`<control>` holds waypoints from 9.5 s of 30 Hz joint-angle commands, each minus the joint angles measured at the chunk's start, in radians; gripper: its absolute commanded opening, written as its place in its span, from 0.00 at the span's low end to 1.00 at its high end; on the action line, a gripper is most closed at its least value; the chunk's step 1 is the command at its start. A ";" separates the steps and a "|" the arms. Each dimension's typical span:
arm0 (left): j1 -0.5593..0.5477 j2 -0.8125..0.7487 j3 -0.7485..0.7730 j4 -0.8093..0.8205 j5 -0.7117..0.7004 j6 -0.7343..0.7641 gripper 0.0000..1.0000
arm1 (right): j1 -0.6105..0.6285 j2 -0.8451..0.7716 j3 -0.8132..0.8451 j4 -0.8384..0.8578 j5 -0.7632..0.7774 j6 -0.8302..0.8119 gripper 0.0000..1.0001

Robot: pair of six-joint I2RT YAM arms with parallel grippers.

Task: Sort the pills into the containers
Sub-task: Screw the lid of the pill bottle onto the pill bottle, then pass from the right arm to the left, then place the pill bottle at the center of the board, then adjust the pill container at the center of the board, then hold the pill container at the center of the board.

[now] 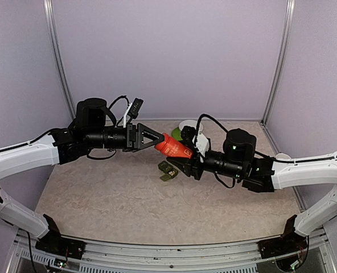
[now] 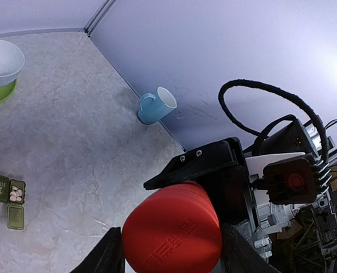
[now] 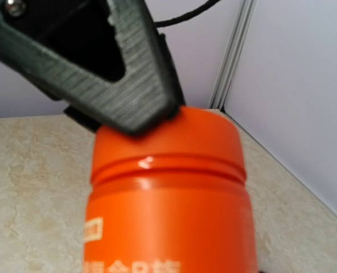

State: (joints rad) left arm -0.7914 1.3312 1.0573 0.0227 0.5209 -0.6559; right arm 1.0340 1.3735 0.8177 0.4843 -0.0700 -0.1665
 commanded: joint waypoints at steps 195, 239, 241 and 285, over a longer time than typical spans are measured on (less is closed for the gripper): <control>0.308 0.149 0.072 -0.412 -0.859 0.367 0.98 | -0.303 0.016 -0.030 -0.112 -0.280 0.434 1.00; 0.098 0.178 -0.111 -0.125 -0.693 0.032 0.99 | -0.327 0.717 0.328 -0.228 -0.543 0.577 1.00; 0.102 0.177 -0.117 -0.124 -0.691 0.031 0.99 | -0.311 0.720 0.334 -0.230 -0.549 0.571 1.00; 0.149 0.212 -0.189 0.054 -0.579 0.079 0.99 | -0.351 0.585 0.493 -0.430 -0.539 0.405 1.00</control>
State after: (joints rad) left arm -0.6498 1.5032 0.8906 -0.0051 -0.1047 -0.5976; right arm 0.7120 1.9350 1.2667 0.1188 -0.6899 0.2821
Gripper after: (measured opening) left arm 0.987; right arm 0.992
